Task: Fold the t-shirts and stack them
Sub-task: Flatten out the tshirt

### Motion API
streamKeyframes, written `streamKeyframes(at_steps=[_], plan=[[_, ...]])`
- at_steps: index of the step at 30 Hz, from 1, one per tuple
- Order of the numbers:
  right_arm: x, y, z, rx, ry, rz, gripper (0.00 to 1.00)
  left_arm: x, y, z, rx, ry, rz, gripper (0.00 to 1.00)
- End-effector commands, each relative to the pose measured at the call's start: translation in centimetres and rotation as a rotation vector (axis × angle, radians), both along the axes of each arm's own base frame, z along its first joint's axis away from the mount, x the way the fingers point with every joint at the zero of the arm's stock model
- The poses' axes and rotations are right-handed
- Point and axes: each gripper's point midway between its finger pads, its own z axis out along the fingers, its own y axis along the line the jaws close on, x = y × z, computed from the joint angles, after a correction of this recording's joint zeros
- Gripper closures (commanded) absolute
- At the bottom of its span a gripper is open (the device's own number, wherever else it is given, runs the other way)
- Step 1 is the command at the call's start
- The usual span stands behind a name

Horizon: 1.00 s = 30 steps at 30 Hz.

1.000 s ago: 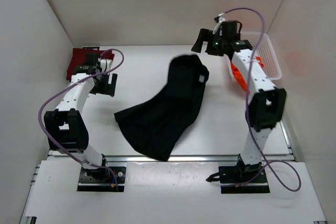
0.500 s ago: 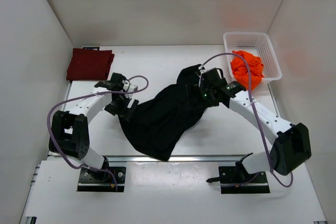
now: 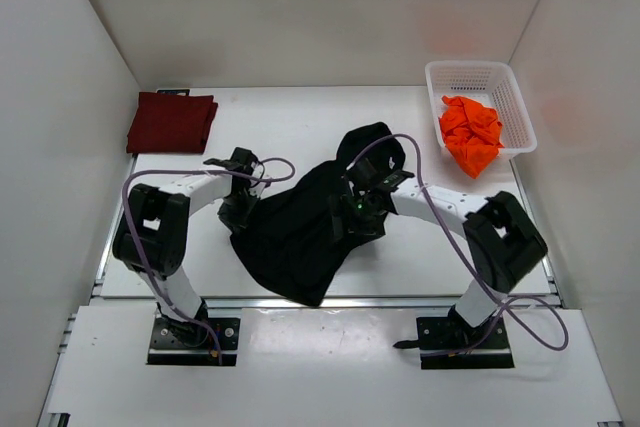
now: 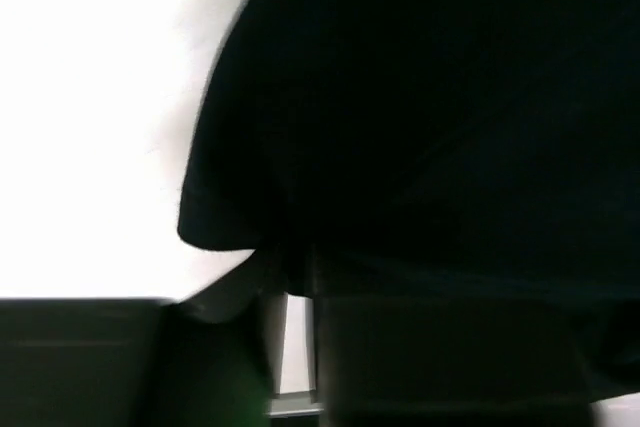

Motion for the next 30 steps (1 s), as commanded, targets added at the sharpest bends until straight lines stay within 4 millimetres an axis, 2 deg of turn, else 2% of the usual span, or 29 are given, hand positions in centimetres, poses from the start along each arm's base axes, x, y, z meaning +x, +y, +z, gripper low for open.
streamKeyframes(at_steps=[1,2,3,4,6,7,8,9,10,11,12,13,14,15,16,17,18,19,20,21,22,23,25,27,28,30], plan=[[0.8,1.4,0.2,0.073,0.026,0.001,0.3,1.4,-0.9,-1.0,-0.049,-0.003,0.017,0.94],[1.2,1.2,0.4,0.104,0.037,-0.016,0.54,2.1,-0.8,-1.1,-0.04,-0.021,0.029,1.0],[0.7,0.6,-0.1,0.105,0.062,-0.029,0.81,2.9,-0.4,-1.0,-0.018,-0.037,0.033,1.0],[1.1,-0.2,0.0,0.116,0.065,-0.065,1.0,4.3,-0.1,-0.6,-0.001,-0.073,0.037,1.0],[1.9,-2.0,0.7,0.135,0.038,-0.129,1.0,8.5,0.4,1.2,0.034,-0.189,0.03,1.0],[1.9,-2.6,1.6,0.162,0.025,-0.141,1.0,10.1,1.5,2.0,0.07,-0.234,0.055,1.0],[2.5,-3.9,2.7,0.183,-0.009,-0.17,1.0,13.0,1.3,3.7,0.081,-0.306,0.057,1.0],[2.8,-5.1,3.2,0.2,-0.014,-0.192,1.0,15.8,2.0,5.5,0.096,-0.365,0.09,1.0],[3.0,-6.0,4.5,0.216,-0.05,-0.199,1.0,17.2,2.9,6.3,0.095,-0.388,0.13,1.0],[3.2,-7.5,5.4,0.222,-0.092,-0.205,1.0,19.7,3.8,8.0,0.07,-0.426,0.189,1.0],[3.3,-8.8,6.1,0.226,-0.105,-0.233,1.0,22.2,3.2,10.1,0.038,-0.477,0.213,1.0],[3.6,-10.3,6.1,0.212,-0.128,-0.248,1.0,24.1,3.5,11.8,0.012,-0.514,0.234,0.92],[3.0,-11.2,5.9,0.191,-0.121,-0.241,1.0,25.0,3.1,13.0,-0.023,-0.542,0.243,0.85],[2.5,-12.3,5.2,0.17,-0.092,-0.26,1.0,25.9,2.9,14.2,-0.037,-0.573,0.233,0.61],[2.4,-12.8,5.0,0.163,-0.098,-0.249,0.97,26.0,2.2,15.3,-0.043,-0.599,0.206,0.37],[1.8,-13.2,4.4,0.142,-0.082,-0.25,0.91,25.7,1.5,15.6,-0.038,-0.609,0.198,0.28],[1.5,-13.5,3.7,0.121,-0.059,-0.254,0.87,24.8,1.1,15.7,-0.035,-0.612,0.174,0.09],[1.3,-13.8,3.3,0.096,-0.065,-0.252,0.79,23.4,0.6,15.5,-0.043,-0.609,0.145,0.05],[1.4,-14.1,3.0,0.081,-0.059,-0.264,0.74,22.5,-0.4,15.2,-0.051,-0.6,0.101,0.02],[1.2,-14.2,2.7,0.078,-0.052,-0.273,0.72,20.6,-0.3,14.8,-0.039,-0.598,0.087,0.01],[1.3,-14.4,2.5,0.071,-0.059,-0.287,0.65,18.8,-0.5,14.3,-0.03,-0.6,0.066,0.02],[1.4,-14.6,2.3,0.069,-0.065,-0.309,0.6,18.0,-1.2,13.9,-0.03,-0.602,0.038,0.02],[1.3,-15.2,2.1,0.067,-0.069,-0.342,0.53,13.9,-1.6,11.6,-0.056,-0.528,-0.023,0.03],[0.8,-15.2,2.2,0.074,-0.065,-0.357,0.5,11.2,-3.3,10.1,-0.133,-0.463,-0.091,0.04],[0.6,-15.0,2.4,0.079,-0.08,-0.349,0.5,9.5,-3.5,8.7,-0.138,-0.407,-0.106,0.05],[-0.2,-14.1,2.5,0.094,-0.078,-0.324,0.47,8.0,-4.8,7.6,-0.166,-0.366,-0.158,0.07]])
